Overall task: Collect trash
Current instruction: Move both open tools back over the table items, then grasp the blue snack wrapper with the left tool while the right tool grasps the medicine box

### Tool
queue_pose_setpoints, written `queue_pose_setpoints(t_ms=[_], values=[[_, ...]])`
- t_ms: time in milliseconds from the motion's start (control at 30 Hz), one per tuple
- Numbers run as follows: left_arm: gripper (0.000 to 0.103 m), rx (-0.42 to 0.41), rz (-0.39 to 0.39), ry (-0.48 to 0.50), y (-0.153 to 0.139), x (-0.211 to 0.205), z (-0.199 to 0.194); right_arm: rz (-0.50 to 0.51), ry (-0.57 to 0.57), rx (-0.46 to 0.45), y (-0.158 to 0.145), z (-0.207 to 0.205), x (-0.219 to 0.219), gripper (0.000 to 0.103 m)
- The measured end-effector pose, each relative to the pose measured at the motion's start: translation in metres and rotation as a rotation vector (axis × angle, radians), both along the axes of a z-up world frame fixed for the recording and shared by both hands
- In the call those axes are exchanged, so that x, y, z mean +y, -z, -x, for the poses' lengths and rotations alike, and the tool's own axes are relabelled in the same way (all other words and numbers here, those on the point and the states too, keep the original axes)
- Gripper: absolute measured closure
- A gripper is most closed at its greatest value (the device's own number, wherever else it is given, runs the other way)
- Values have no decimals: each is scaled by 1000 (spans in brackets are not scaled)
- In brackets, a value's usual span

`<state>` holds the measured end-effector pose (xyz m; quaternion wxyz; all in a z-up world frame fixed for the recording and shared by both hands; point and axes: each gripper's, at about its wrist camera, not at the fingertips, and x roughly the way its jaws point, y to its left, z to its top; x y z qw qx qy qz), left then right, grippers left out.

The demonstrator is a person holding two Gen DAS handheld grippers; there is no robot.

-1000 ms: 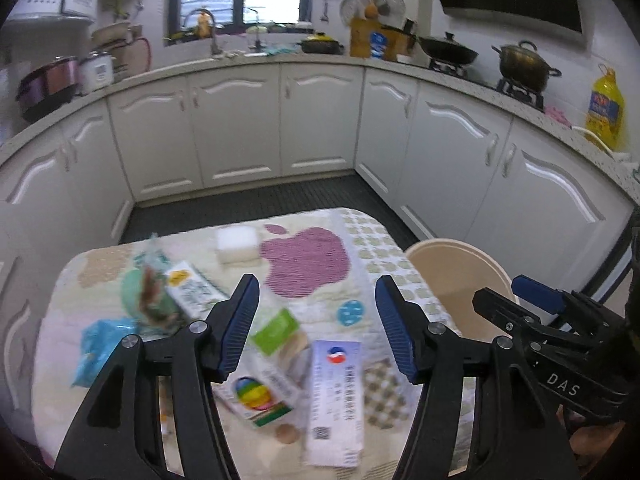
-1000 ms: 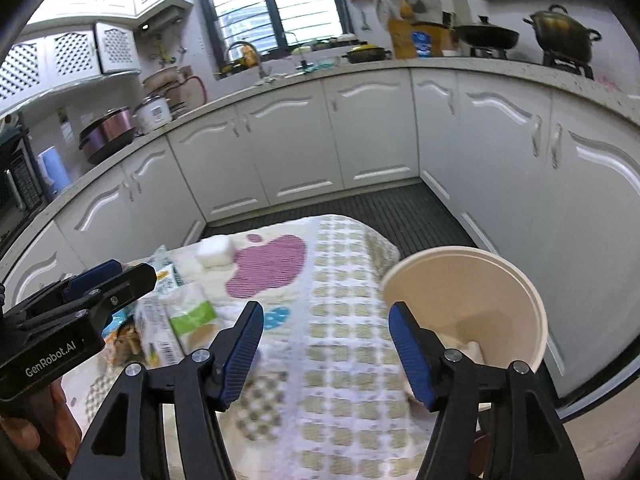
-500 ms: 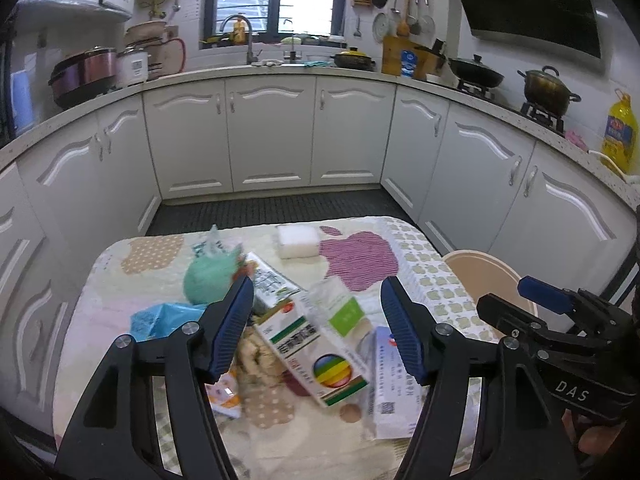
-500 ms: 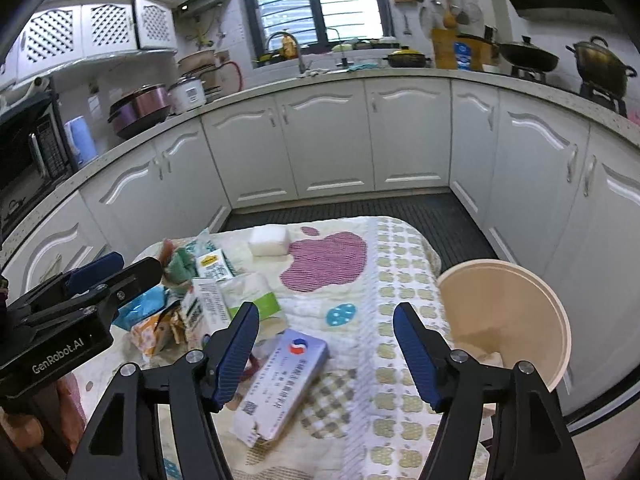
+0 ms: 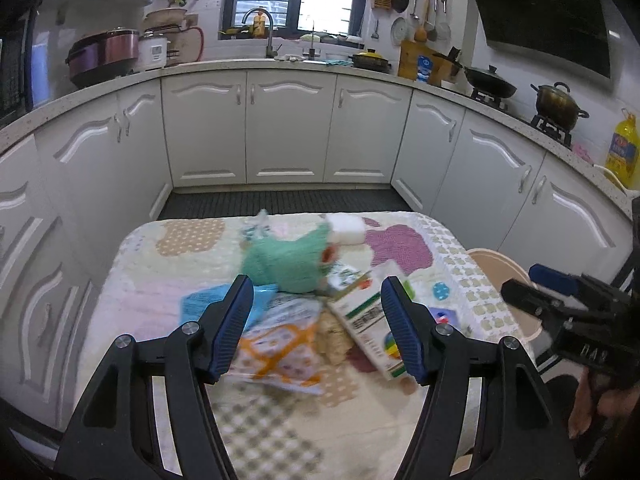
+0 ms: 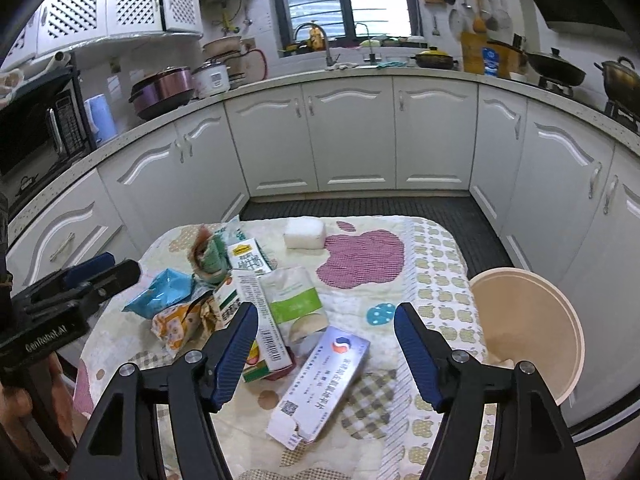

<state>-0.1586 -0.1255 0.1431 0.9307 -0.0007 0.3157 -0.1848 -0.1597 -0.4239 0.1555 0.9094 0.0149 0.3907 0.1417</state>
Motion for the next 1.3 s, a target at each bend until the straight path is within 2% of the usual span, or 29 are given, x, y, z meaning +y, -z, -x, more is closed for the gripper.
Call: queue_pose_setpoints(t_ms=[67,167,267,400,600,700,933,1000,1033,1133,1200,1233,1267,1300], values=[[35,8,-8,-3,2,15,0,-4,-9,4,1,0,3,34],[24,21,-3,3,8,36,-1,-19,-29,21,4,-2,7,34],[23,51,9,12,19,55,-2,-34,-55,46,10,-6,14,34],[23,119,62,16,33,74,-11,-39,-83,80,21,-12,26,34],[23,179,111,15,45,80,-32,-11,-147,112,39,-21,49,34],[23,198,92,26,53,71,-41,5,-161,128,49,-27,58,34],[24,200,-5,36,69,53,-55,21,-169,165,70,-45,65,34],[25,209,-4,38,72,53,-59,24,-181,178,76,-49,69,34],[26,212,5,37,73,55,-60,24,-188,185,78,-50,71,34],[50,237,27,42,76,60,-66,13,-214,203,85,-53,76,34],[74,272,39,47,81,63,-71,-17,-230,222,90,-54,77,50],[78,281,41,47,83,65,-72,-31,-234,223,90,-54,77,60],[84,287,39,46,85,67,-72,-50,-239,214,89,-52,76,65],[84,287,40,47,85,67,-70,-52,-241,209,88,-51,77,66]])
